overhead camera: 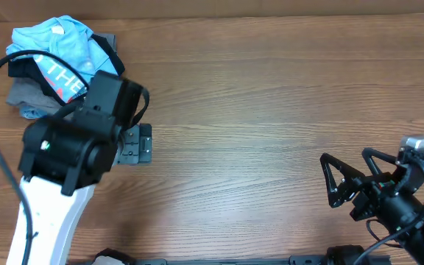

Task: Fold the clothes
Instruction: 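Release the shirt and withdraw the left gripper from the stack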

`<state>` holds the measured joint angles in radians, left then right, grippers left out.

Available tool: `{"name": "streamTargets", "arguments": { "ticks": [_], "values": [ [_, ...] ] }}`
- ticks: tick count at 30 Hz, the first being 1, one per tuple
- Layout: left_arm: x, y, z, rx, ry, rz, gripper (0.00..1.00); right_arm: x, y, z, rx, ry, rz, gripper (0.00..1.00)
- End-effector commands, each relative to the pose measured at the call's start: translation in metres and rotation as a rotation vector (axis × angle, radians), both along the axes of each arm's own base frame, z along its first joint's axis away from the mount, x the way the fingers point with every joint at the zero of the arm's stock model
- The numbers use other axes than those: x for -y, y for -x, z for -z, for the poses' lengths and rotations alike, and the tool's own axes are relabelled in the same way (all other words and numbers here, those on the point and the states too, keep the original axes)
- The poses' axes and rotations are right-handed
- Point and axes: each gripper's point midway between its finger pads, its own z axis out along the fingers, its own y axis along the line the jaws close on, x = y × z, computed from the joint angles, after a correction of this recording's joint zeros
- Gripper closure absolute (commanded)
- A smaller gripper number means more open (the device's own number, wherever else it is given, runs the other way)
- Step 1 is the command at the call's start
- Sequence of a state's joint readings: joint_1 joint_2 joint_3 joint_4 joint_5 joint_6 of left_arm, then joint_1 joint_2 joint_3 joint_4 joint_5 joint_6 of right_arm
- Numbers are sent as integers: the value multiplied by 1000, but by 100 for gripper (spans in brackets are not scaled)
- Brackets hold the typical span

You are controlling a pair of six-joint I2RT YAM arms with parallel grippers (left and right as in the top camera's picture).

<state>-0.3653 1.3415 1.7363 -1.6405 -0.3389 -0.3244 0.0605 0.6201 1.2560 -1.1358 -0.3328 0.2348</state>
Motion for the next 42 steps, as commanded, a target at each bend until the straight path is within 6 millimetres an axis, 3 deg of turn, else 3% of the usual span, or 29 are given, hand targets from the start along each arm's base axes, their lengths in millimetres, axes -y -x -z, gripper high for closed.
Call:
{"name": "streamTargets", "arguments": {
  "ticks": [1, 7, 9, 12, 14, 25, 27, 29, 42],
  "values": [
    [-1, -6, 8, -18, -25, -30, 0, 1, -1, 30, -58, 14, 1, 0],
    [2, -14, 19, -66, -44, -30, 0, 3, 6, 91, -143, 34, 8, 0],
    [3, -17, 22, -78, -49, -30, 0, 7, -6, 88, -44, 38, 36, 0],
    [4, -19, 27, -96, -56, -29, 0, 6, -29, 66, 205, 35, 36, 0],
    [5, -21, 30, -108, -61, -30, 0, 6, -38, 69, 313, 53, 31, 0],
    [7, -26, 39, -141, -75, -29, 0, 5, -52, 181, 386, 48, 35, 0],
    [7, -26, 39, -141, -75, -29, 0, 5, -56, 192, 376, 46, 36, 0],
    [7, -26, 39, -141, -75, -29, 0, 5, -57, 184, 423, 43, 38, 0],
    [8, -26, 39, -140, -75, -27, 0, 5, -58, 186, 426, 43, 37, 0]
  ]
}}
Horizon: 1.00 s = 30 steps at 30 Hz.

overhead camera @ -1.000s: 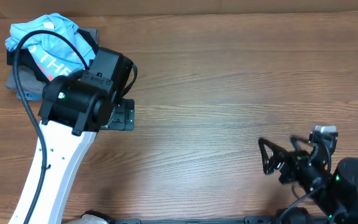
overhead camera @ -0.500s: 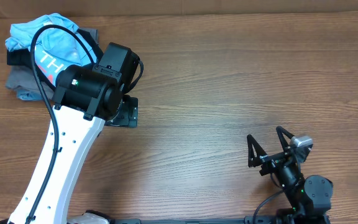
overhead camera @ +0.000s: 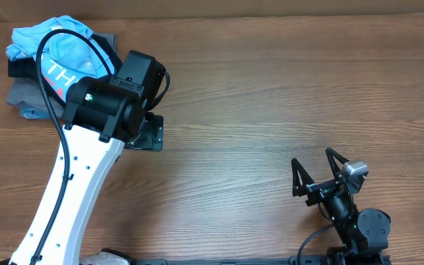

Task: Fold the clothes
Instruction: 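Release the shirt and withdraw the left gripper from the stack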

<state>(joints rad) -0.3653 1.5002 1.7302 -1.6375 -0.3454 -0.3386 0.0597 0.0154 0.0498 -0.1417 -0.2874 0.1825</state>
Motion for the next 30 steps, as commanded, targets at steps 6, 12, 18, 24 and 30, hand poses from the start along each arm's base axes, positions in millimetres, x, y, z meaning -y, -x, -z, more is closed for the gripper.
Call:
{"name": "streamTargets", "arguments": {
  "ticks": [6, 12, 18, 24, 30],
  "values": [
    [-1, -1, 1, 5, -17, -11, 0, 1, 0, 0, 14, 7, 6, 0],
    [-1, -1, 1, 5, -17, -11, 0, 1, 0, 0, 14, 7, 6, 0],
    [-2, 2, -3, 20, -26, 10, 0, 1, 0, 0, 14, 7, 6, 0],
    [-16, 18, -15, 121, -42, 35, 0, 1, 0, 0, 14, 7, 6, 0],
    [-16, -13, -36, 568, 104, 19, 0, 1, 0, 0, 14, 7, 6, 0]
  ]
}}
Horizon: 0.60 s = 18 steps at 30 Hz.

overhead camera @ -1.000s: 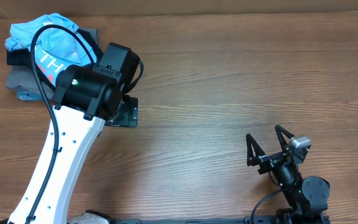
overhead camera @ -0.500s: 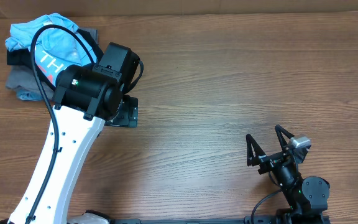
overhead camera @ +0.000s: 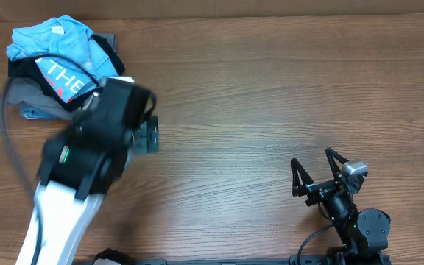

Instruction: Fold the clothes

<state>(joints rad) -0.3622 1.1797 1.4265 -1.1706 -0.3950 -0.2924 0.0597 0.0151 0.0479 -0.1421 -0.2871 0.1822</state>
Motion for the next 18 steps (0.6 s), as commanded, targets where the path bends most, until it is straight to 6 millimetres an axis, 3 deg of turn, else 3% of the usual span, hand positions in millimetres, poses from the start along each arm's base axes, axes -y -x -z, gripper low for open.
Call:
{"name": "streamTargets", "arguments": {
  "ticks": [1, 7, 13, 18],
  "values": [
    [-14, 4, -7, 178, 23, 9, 0, 1, 0, -1, 16, 7, 5, 0],
    [-19, 20, -4, 481, 107, 121, 0, 1, 0, -1, 16, 7, 5, 0],
    [-37, 41, 34, 612, 119, 73, 0, 1, 0, -1, 16, 7, 5, 0],
    [-37, 49, 66, 707, 154, 69, 0, 1, 0, -1, 16, 7, 5, 0]
  ]
}}
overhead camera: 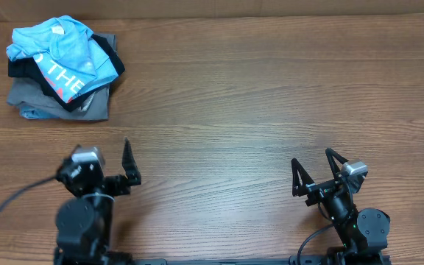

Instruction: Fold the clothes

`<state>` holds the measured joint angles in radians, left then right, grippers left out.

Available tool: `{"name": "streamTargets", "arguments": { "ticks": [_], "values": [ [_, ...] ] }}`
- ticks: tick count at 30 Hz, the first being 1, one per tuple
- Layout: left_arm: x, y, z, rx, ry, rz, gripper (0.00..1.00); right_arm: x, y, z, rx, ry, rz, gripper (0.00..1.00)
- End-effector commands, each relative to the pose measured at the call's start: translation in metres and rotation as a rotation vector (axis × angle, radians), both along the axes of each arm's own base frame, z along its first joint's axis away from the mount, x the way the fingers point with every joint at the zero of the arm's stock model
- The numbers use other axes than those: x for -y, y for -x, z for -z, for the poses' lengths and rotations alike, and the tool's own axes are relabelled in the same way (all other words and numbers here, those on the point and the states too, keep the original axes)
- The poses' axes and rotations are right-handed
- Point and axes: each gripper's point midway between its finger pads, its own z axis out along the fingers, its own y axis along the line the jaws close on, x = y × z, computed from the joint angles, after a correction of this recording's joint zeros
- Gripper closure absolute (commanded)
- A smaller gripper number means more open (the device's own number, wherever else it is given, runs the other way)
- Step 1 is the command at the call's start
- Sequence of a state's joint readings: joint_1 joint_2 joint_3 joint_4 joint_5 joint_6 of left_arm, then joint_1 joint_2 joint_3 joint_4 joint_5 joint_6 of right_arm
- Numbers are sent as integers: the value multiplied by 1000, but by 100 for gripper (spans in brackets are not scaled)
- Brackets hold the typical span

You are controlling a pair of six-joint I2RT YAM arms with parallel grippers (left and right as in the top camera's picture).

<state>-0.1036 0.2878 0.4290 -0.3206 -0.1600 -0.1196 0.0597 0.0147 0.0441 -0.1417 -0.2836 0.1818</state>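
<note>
The clothes (59, 66) lie in a stack at the table's far left corner: a crumpled light blue shirt with red-and-white lettering on top, then a black garment, with grey ones at the bottom. My left gripper (113, 174) is drawn back to the near left edge, open and empty, far from the stack. At the near right edge my right gripper (315, 175) is also open, with nothing between its fingers.
The brown wooden table (256, 96) stretches between the stack and both arms. Its far edge (271, 16) runs just behind the clothes. Both arm bases sit at the near edge.
The left arm was stretched out just below the stack, gripper near the table's left middle. Now it is folded back at the near edge. The clothes and the right arm are unchanged.
At first the left arm reached beside the stack and the right gripper lay open far right. Then the right arm was folded at the near edge while the left stayed by the clothes. Now both arms rest at the near edge, and the stack looks the same.
</note>
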Motion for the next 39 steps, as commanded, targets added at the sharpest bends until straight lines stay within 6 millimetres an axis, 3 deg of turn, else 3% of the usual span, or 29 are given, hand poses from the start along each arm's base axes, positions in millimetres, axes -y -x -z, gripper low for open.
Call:
{"name": "streamTargets", "arguments": {
  "ticks": [1, 7, 11, 39],
  "values": [
    [3, 4, 21, 53, 23, 22, 1, 0, 0, -3, 19, 6, 2, 0],
    [4, 1, 52, 159, 72, 21, 0, 0, 0, -3, 19, 6, 2, 0],
    [4, -4, 80, 116, 66, 18, 0, 0, 0, -3, 18, 6, 2, 0],
    [8, -4, 80, 113, 69, 38, 0, 0, 0, -3, 18, 6, 2, 0]
  ]
}}
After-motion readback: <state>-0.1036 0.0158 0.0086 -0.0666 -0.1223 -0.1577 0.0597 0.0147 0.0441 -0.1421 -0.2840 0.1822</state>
